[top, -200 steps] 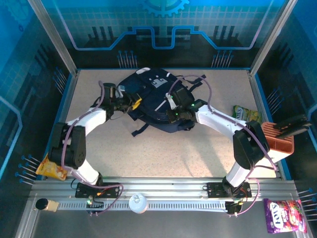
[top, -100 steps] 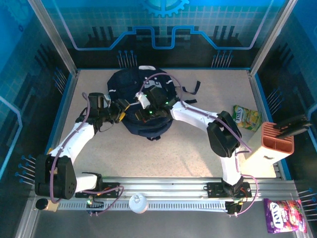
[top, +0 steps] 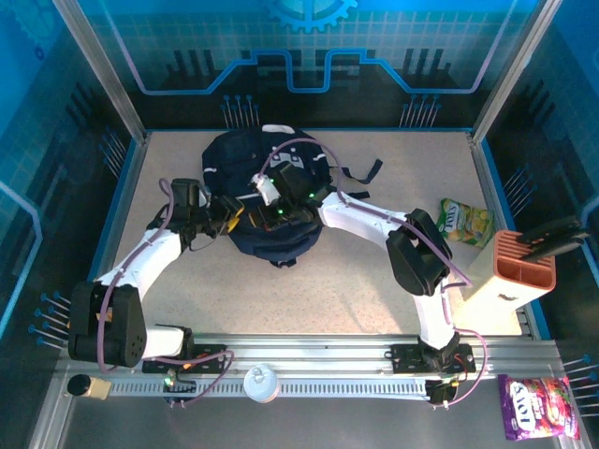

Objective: Pack the student bag
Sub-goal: Zip the student bag at the center of the table.

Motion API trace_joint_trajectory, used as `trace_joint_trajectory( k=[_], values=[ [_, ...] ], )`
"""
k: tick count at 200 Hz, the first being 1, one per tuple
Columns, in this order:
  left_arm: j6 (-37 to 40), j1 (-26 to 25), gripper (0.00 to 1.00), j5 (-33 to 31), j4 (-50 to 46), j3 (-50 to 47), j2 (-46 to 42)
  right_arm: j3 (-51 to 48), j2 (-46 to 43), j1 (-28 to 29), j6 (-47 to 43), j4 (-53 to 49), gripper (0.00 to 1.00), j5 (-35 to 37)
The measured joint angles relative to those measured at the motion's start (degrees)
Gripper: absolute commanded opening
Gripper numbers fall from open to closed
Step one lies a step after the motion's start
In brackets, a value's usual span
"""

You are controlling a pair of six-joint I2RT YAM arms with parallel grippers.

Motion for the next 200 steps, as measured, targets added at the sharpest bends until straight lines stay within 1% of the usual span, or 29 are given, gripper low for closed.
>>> trace_joint_trajectory(
  k=[39,58,64,82,111,145,174,200],
  values=[
    [-0.5,0.0,0.29,0.0,1.0,0.1,1.5,0.0,0.3,0.0,0.0,-0.1,0.0,-0.3],
    [-1.1,0.0,0.21,0.1,1.9,0.1,2.3,0.0,0.3,0.0,0.0,-0.3,0.0,-0.2],
    [-1.3,0.0,0.16,0.1,1.9,0.3,2.6,0.0,0.3,0.0,-0.1,-0.4,0.0,0.1],
    [-1.7,-0.1,0.09,0.1,2.1,0.5,3.1,-0.9,0.2,0.1,-0.1,0.0,0.0,0.7],
    [-0.9,-0.4,0.0,0.0,1.3,0.7,4.2,-7.0,-1.8,-0.5,-0.5,4.0,0.02,1.1],
    [0.5,-0.5,0.0,0.0,0.3,1.7,5.4,-14.4,-6.7,-3.9,-1.4,6.4,0.02,1.6],
    [1.5,-0.5,0.0,0.0,0.1,1.9,5.7,-19.2,-10.7,-8.0,-2.3,6.0,0.01,3.0],
    [2.1,-0.4,0.0,0.0,-0.3,2.4,6.0,-21.7,-12.8,-11.1,-3.8,4.3,0.0,5.8]
  ],
)
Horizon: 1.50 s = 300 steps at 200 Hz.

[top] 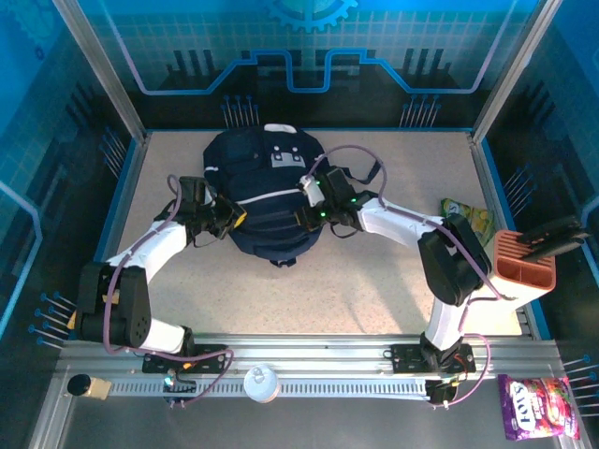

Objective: Pack the student bag
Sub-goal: Zip the student bag at the center of the table.

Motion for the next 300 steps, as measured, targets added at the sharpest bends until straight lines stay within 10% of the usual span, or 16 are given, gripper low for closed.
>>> trace_joint_trajectory(
  k=[190,300],
  values=[
    [30.8,0.0,0.0,-7.0,-26.2,25.6,14.3,-3.7,-5.2,-2.1,-20.7,-3.7,0.0,9.8],
    [39.1,0.0,0.0,-6.6,-27.4,28.5,17.8,3.1,1.7,-5.3,-9.7,-1.2,0.17,16.5]
  ],
)
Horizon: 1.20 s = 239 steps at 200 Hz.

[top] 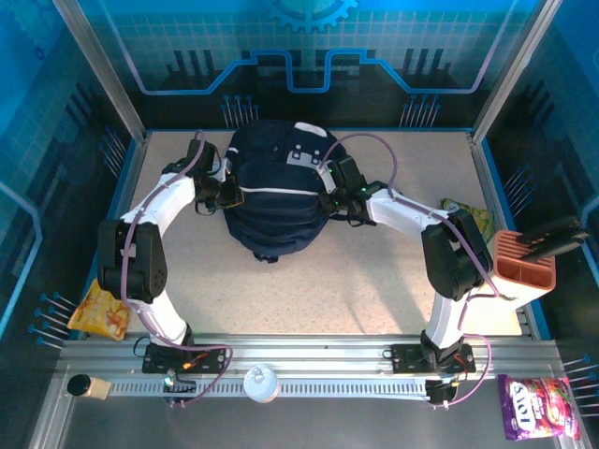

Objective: Pack the student bag
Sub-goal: Zip the student bag at the center of the table, then reset both arms

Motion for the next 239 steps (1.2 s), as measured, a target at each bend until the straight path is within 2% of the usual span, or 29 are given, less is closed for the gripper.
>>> trace_joint_trajectory(
  k=[11,21,32,36,58,82,90,98,135,176,207,239],
  values=[
    [0.1,0.0,0.0,0.3,0.1,0.0,0.0,0.1,0.0,-0.4,1.3,-0.2,0.2,-0.2],
    [0.1,0.1,0.0,1.1,0.3,0.0,-0.1,0.2,0.0,-0.9,2.6,-0.4,0.29,-0.4],
    [-0.2,0.1,0.27,1.6,0.6,0.0,-0.5,0.2,-0.4,-1.5,4.0,-0.7,0.41,-0.4],
    [-0.3,0.2,0.34,1.7,0.7,0.0,-0.8,0.2,-0.7,-1.8,4.1,-1.0,0.47,-0.3],
    [-1.8,0.3,0.57,1.6,2.0,-0.6,-4.7,-0.2,-4.7,-4.1,6.7,-2.0,0.73,0.1],
    [-3.6,0.5,0.82,-1.2,5.5,-2.8,-12.7,-4.8,-14.4,-5.9,8.6,-0.6,0.94,2.4],
    [-4.2,0.7,0.91,-3.0,7.3,-4.1,-15.6,-6.9,-18.0,-6.2,8.7,0.3,1.0,3.5],
    [-5.0,0.9,0.99,-5.6,9.3,-6.1,-18.8,-9.0,-21.5,-6.6,9.0,1.7,1.0,5.0],
    [-6.8,2.5,0.99,-20.2,20.9,-21.2,-30.3,-22.0,-33.4,-9.6,8.7,11.7,1.0,14.7],
    [-6.3,3.2,0.99,-34.1,34.2,-39.1,-34.4,-35.8,-36.0,-13.7,6.9,21.4,1.0,21.4],
    [-4.6,3.5,0.99,-40.4,43.8,-47.9,-34.8,-42.6,-35.6,-16.6,5.2,26.8,1.0,23.5],
    [-1.5,4.6,0.99,-42.2,51.6,-51.4,-33.1,-45.9,-32.2,-18.6,3.3,30.7,1.0,23.5]
  ],
)
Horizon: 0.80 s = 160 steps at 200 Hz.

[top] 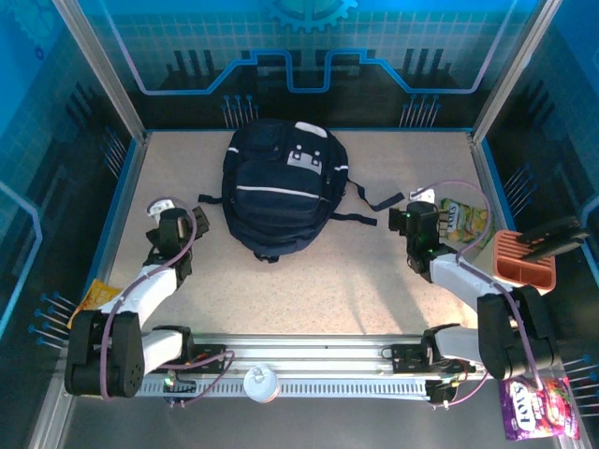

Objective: Pack the student bag
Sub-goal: Reset both arms

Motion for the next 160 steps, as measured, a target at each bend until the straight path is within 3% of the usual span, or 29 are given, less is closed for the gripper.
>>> trace_joint_trajectory(
  k=[30,79,121,160],
  values=[
    [3.8,0.6,0.99,2.5,7.2,-1.0,4.9,-3.2,1.2,-3.4,-0.8,3.9,1.0,-4.0],
    [7.8,0.6,0.99,10.6,19.8,-3.5,9.8,-8.7,3.5,-5.0,-5.0,20.8,1.0,-13.6],
    [9.9,0.6,0.99,13.9,27.6,-4.0,15.3,-11.4,14.0,-6.4,-6.1,36.8,1.0,-20.8],
    [10.4,0.6,0.99,14.7,29.5,-4.0,15.8,-11.1,15.5,-6.3,-7.1,38.8,1.0,-24.4]
  ],
)
